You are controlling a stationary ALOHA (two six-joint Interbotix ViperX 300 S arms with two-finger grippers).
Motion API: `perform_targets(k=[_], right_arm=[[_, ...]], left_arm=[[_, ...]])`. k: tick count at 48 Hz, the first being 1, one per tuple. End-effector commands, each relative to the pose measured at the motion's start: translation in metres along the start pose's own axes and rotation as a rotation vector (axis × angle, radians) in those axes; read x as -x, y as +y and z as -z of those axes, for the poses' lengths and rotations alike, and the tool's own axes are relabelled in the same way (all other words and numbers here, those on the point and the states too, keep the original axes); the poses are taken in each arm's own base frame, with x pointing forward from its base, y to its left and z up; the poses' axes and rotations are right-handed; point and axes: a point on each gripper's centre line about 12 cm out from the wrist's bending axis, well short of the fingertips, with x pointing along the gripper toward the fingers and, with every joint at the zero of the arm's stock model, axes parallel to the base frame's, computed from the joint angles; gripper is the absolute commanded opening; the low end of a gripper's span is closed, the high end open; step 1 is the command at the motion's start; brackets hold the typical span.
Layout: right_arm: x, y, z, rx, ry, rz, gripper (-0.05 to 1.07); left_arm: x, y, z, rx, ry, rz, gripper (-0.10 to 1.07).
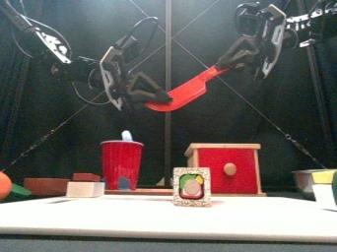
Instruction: Cut white sushi roll
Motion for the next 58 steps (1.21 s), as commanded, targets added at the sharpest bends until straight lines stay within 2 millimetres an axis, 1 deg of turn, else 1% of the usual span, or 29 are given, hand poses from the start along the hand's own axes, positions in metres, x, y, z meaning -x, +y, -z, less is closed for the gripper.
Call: perform_targets(k=[1,6,14,19,25,33,37,41,51,58], right_arm=[[-0.004,0.008,0.018,0.017,0.061,-0.029,0.37],[-0.009,0.012,0.046,0.028,0.153,-0.047,0.37],[-0.018,0.024,0.068,0.04,0.238,-0.08,0.37],[-0.025,0.028,0.075,0.049,0.27,-0.086,0.37],[-0.034,0.031,0.082,0.062,0.308,-0.087,0.37],[-0.044,0.032,0.098,0.075,0.376,-0.082,0.37],[-0.046,0.033,0.106,0.076,0.407,-0.082,0.37],[-0.047,0.035,0.11,0.081,0.421,-0.086,0.37],[-0.046,0.035,0.113,0.081,0.433,-0.089,0.37],[-0.045,0.034,0.115,0.085,0.438,-0.085,0.37]], left_arm=[[0.002,-0.006,-0.008,-0.01,-0.026,0.016,0.34],[-0.003,-0.016,-0.003,-0.017,-0.007,0.046,0.34],[-0.011,-0.02,0.019,0.0,0.056,0.059,0.34],[-0.016,-0.024,0.031,0.004,0.091,0.07,0.34],[-0.019,-0.027,0.041,-0.005,0.138,0.067,0.34],[-0.022,-0.026,0.056,-0.04,0.237,0.041,0.34],[-0.025,-0.025,0.06,-0.053,0.269,0.028,0.34],[-0.028,-0.027,0.062,-0.064,0.287,0.03,0.34],[-0.036,-0.03,0.061,-0.076,0.293,0.036,0.34],[-0.04,-0.028,0.07,-0.072,0.325,0.028,0.34]])
